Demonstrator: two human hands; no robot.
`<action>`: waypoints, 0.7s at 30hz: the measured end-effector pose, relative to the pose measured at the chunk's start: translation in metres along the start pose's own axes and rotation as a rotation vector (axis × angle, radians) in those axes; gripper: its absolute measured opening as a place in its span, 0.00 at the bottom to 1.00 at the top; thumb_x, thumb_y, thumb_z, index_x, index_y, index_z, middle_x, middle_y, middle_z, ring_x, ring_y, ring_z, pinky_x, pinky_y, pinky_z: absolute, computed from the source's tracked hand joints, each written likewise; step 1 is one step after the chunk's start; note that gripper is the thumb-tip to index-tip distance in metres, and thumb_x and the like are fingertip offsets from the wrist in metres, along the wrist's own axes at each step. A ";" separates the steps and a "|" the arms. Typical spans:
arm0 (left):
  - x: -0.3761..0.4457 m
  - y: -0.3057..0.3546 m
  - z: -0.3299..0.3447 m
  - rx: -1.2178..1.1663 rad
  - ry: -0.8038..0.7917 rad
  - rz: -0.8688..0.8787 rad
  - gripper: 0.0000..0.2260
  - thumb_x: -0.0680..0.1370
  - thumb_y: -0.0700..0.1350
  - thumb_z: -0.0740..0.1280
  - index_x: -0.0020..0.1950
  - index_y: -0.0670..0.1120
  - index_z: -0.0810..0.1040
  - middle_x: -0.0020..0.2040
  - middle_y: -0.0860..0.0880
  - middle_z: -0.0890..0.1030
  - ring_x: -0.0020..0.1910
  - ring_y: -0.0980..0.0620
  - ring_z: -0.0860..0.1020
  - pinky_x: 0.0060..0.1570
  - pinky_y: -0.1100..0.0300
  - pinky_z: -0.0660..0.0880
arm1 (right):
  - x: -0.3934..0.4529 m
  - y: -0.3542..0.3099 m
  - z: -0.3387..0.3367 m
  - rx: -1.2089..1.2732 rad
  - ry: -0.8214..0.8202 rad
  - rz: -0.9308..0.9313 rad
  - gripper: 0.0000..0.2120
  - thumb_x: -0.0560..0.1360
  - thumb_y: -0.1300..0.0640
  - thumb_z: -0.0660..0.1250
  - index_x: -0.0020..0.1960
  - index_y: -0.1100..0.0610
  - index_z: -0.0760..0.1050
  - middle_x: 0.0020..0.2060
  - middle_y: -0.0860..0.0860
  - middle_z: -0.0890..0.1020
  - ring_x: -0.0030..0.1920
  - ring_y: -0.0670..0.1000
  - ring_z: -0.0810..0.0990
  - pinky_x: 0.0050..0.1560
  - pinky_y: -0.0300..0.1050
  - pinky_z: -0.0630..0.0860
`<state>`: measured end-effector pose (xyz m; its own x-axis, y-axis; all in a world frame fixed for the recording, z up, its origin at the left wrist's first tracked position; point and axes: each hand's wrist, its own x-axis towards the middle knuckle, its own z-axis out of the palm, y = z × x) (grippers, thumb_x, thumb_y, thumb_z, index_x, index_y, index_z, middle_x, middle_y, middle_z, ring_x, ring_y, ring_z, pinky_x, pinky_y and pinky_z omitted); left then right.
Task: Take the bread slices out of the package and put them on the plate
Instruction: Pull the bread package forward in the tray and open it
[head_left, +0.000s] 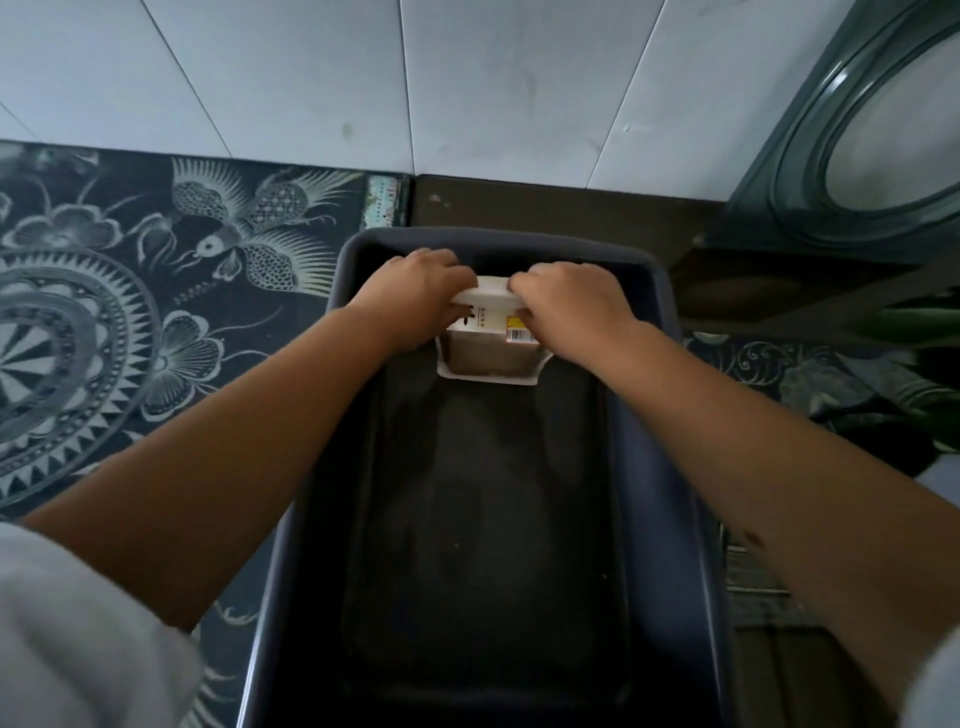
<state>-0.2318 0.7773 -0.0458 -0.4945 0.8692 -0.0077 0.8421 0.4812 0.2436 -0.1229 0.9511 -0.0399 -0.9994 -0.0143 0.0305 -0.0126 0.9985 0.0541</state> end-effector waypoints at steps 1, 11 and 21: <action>-0.001 0.000 0.001 -0.001 0.021 -0.009 0.10 0.77 0.46 0.69 0.57 0.43 0.80 0.53 0.40 0.79 0.53 0.38 0.78 0.47 0.45 0.74 | -0.001 0.000 0.001 0.006 0.007 0.011 0.04 0.76 0.56 0.68 0.49 0.54 0.79 0.41 0.53 0.82 0.41 0.57 0.81 0.33 0.47 0.67; -0.049 0.036 -0.020 0.127 0.052 0.058 0.09 0.75 0.36 0.65 0.53 0.43 0.80 0.49 0.43 0.81 0.50 0.39 0.79 0.46 0.47 0.75 | -0.052 -0.017 -0.023 -0.024 0.075 -0.042 0.06 0.71 0.65 0.71 0.46 0.58 0.77 0.37 0.54 0.79 0.37 0.57 0.78 0.27 0.46 0.65; -0.183 0.110 -0.016 0.113 0.043 0.083 0.13 0.76 0.38 0.67 0.59 0.48 0.79 0.53 0.46 0.81 0.52 0.43 0.78 0.49 0.48 0.76 | -0.187 -0.088 -0.042 0.125 0.112 -0.091 0.06 0.70 0.60 0.74 0.42 0.56 0.77 0.34 0.52 0.78 0.34 0.55 0.78 0.26 0.44 0.66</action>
<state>-0.0523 0.6698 -0.0023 -0.4293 0.9018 0.0499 0.8979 0.4202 0.1309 0.0660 0.8631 -0.0081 -0.9843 -0.1039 0.1429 -0.1136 0.9916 -0.0620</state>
